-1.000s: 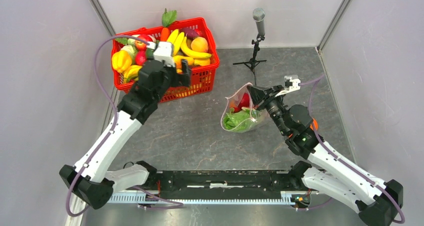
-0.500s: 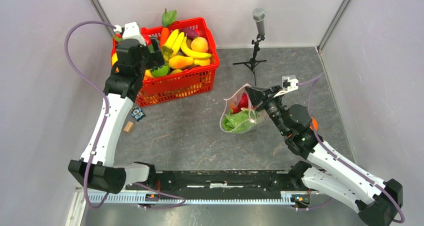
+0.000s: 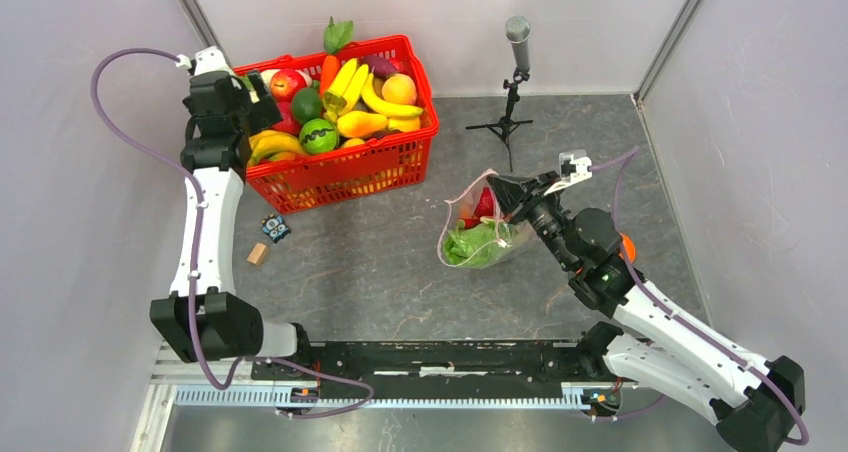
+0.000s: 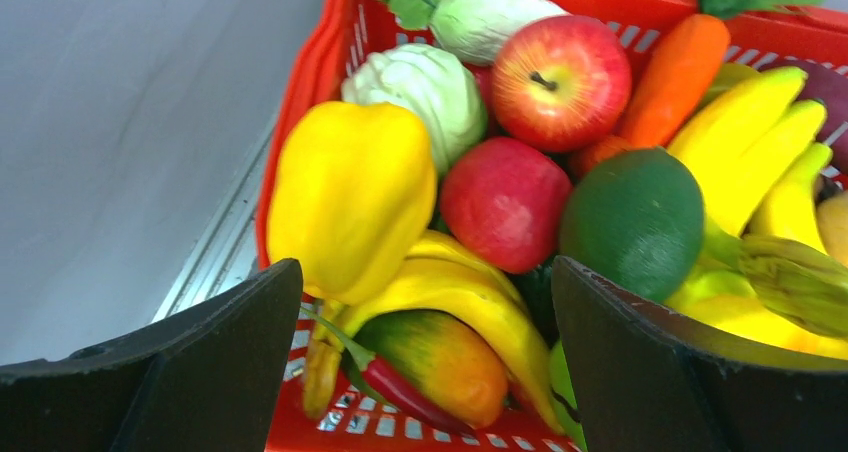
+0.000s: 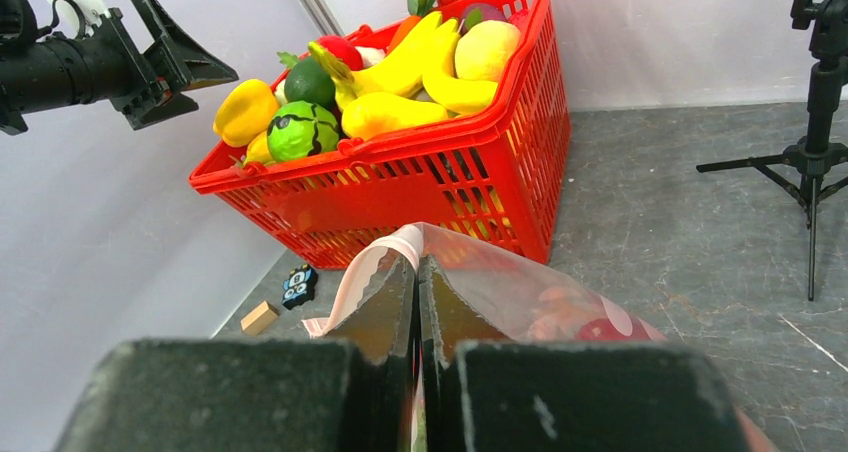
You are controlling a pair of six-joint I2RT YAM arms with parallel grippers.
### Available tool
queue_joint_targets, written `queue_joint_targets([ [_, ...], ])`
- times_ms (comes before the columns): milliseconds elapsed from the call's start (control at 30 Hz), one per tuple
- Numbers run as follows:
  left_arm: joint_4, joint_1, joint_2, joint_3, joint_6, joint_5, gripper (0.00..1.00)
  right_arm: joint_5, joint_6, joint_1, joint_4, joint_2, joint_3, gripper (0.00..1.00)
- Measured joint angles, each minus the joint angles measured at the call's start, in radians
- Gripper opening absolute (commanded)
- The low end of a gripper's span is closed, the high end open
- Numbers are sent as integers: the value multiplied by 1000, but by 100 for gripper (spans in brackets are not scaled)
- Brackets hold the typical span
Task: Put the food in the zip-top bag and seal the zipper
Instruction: Pick up the fake vegetable from the bin.
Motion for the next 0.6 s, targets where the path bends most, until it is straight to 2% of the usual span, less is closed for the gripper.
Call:
queue_joint_targets([
  [367,29,113,79,40,95,100,100,-7,-2,0,11,17,0,4],
  [467,26,124,146,72,128,137,98,-11,-2,0,13,19,0,4],
  [600,31,135,209,93,177,184,89,-11,-2,0,13,19,0,4],
])
